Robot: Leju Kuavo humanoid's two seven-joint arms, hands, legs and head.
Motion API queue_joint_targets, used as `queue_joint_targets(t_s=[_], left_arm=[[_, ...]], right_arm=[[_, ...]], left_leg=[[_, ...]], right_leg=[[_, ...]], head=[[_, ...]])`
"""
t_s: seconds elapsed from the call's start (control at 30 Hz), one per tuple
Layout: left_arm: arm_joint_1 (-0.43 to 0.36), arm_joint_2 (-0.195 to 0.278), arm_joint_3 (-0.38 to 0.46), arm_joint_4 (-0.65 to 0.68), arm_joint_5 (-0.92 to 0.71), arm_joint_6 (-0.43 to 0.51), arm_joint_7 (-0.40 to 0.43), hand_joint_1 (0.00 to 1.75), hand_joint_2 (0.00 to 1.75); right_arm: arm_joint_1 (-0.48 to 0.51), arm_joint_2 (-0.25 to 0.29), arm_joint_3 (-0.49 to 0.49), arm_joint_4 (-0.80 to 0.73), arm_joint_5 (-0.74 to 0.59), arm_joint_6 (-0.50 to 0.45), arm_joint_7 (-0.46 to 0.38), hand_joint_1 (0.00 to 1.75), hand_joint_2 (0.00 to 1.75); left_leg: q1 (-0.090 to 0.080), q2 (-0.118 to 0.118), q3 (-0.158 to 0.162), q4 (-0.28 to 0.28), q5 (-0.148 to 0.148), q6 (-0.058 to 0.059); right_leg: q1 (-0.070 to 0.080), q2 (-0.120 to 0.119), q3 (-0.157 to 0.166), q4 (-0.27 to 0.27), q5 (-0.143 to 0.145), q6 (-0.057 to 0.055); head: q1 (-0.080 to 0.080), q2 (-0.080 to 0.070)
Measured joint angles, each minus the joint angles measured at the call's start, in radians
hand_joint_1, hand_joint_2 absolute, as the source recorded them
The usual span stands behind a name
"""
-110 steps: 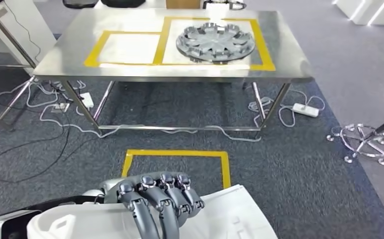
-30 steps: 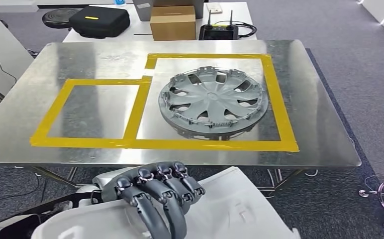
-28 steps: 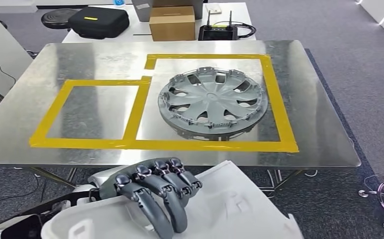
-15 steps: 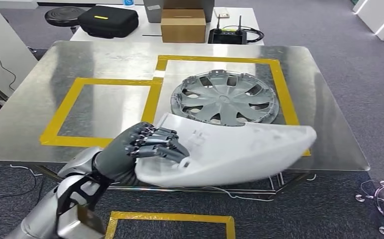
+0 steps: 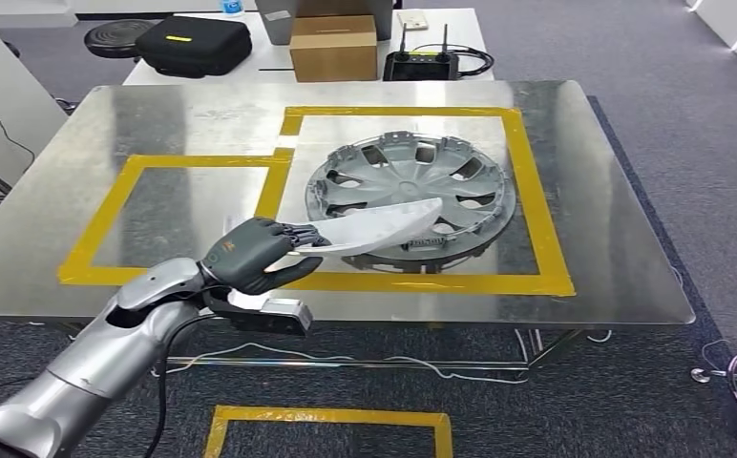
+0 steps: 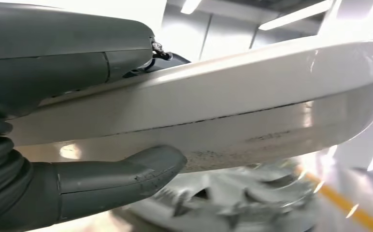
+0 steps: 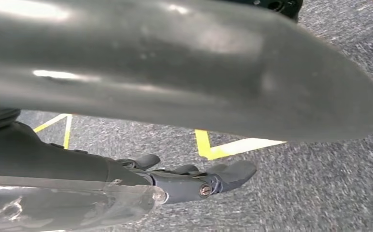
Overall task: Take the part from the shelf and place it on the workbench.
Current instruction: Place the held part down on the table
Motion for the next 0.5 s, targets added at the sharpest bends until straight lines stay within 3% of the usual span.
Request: queue_joint_targets(t_s=[0.03, 0.07, 0.1, 0.17, 0.2, 0.27, 0.37, 0.43, 0.5], left_arm=[[-0.001, 0.005, 0.001, 0.02, -0.008, 0.007, 0.012, 1.75, 1.75], [-0.003, 0.009, 0.005, 0.039, -0.018, 0.019, 0.028, 1.75, 1.75], [-0.007, 0.013, 0.011, 0.057, -0.027, 0.037, 0.047, 1.75, 1.75], [-0.021, 0.02, 0.041, 0.095, -0.035, 0.085, 0.075, 1.75, 1.75], [-0.029, 0.023, 0.064, 0.113, -0.036, 0.108, 0.083, 1.75, 1.75], [-0.044, 0.026, 0.118, 0.145, -0.042, 0.138, 0.093, 1.75, 1.75], [-0.056, 0.028, 0.186, 0.176, -0.05, 0.15, 0.102, 1.75, 1.75], [-0.063, 0.029, 0.216, 0.188, -0.053, 0.157, 0.107, 1.75, 1.75], [-0.064, 0.025, 0.243, 0.198, -0.061, 0.17, 0.121, 1.75, 1.75]], right_arm=[[0.0, 0.0, 0.0, 0.0, 0.001, 0.0, 0.001, 0.0, 0.0], [0.0, 0.0, 0.0, 0.0, 0.003, 0.0, 0.003, 0.0, 0.0], [0.0, 0.001, 0.0, 0.0, 0.004, 0.0, 0.004, 0.0, 0.0], [0.0, 0.003, 0.0, 0.0, 0.007, 0.0, 0.006, 0.0, 0.0], [0.0, 0.004, 0.0, 0.0, 0.009, -0.001, 0.007, 0.0, 0.0], [0.001, 0.005, 0.0, 0.0, 0.013, -0.002, 0.009, 0.0, 0.0], [0.002, 0.008, 0.0, 0.0, 0.018, -0.003, 0.012, 0.0, 0.0], [0.0, 0.01, 0.0, 0.001, 0.019, -0.004, 0.013, 0.0, 0.0], [-0.001, 0.011, 0.0, 0.001, 0.022, -0.004, 0.014, 0.0, 0.0]], left_leg=[[0.001, 0.0, -0.024, 0.039, -0.005, -0.002], [0.003, 0.0, -0.031, 0.044, 0.008, -0.003], [0.005, 0.0, -0.02, 0.012, 0.038, -0.005], [0.01, 0.003, 0.037, -0.112, 0.106, -0.009], [0.012, 0.004, 0.063, -0.166, 0.126, -0.007], [0.013, 0.004, 0.083, -0.215, 0.133, 0.002], [0.014, 0.002, 0.084, -0.219, 0.135, 0.022], [0.016, 0.001, 0.086, -0.221, 0.136, 0.032], [0.014, 0.001, 0.087, -0.221, 0.134, 0.037]], right_leg=[[0.0, 0.0, 0.0, 0.0, -0.001, -0.001], [-0.001, 0.0, 0.0, 0.0, -0.001, 0.0], [-0.001, 0.0, 0.001, 0.0, -0.001, 0.0], [0.0, 0.003, 0.001, 0.003, -0.003, 0.006], [0.002, 0.004, -0.001, 0.006, -0.005, 0.01], [0.006, 0.006, -0.005, 0.009, -0.005, 0.021], [0.003, 0.004, -0.012, 0.019, -0.013, 0.037], [0.001, 0.002, -0.049, 0.098, -0.057, 0.045], [0.001, 0.001, -0.114, 0.229, -0.113, 0.049]], head=[[0.0, 0.0], [0.0, 0.0], [0.0, 0.0], [-0.002, 0.0], [-0.004, 0.0], [-0.006, 0.0], [-0.003, 0.0], [0.002, 0.0], [0.007, 0.0]])
